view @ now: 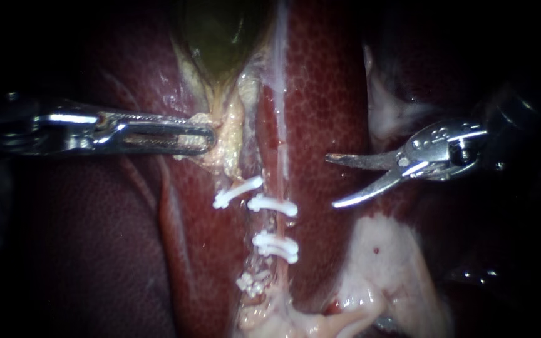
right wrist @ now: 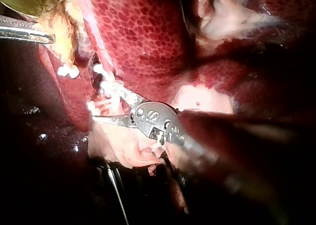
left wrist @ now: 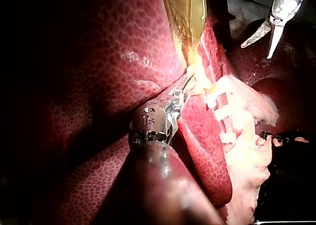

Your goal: Go to the cutting position right tube

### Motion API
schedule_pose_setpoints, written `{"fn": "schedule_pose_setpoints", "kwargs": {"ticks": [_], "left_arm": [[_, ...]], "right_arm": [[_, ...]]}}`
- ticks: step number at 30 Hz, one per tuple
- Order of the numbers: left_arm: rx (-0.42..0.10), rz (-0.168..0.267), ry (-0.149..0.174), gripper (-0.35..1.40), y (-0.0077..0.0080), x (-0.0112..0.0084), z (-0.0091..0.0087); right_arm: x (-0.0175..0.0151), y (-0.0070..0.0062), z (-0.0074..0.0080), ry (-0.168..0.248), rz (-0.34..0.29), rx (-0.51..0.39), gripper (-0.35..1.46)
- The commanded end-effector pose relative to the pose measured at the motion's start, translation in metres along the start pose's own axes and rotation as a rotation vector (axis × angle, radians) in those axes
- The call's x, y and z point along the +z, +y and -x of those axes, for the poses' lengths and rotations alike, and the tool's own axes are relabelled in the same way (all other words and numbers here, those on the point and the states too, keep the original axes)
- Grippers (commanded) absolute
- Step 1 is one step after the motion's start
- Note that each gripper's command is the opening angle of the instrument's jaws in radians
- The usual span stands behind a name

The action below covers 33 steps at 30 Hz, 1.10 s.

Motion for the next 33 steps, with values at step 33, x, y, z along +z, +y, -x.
{"fn": "schedule_pose_setpoints", "kwargs": {"ticks": [33], "left_arm": [[-0.006, 0.036, -0.054, -0.35, 0.0010, -0.0085, 0.0071]], "right_arm": [[0.0022, -0.0004, 0.0022, -0.033, -0.032, 0.010, 1.43]]}}
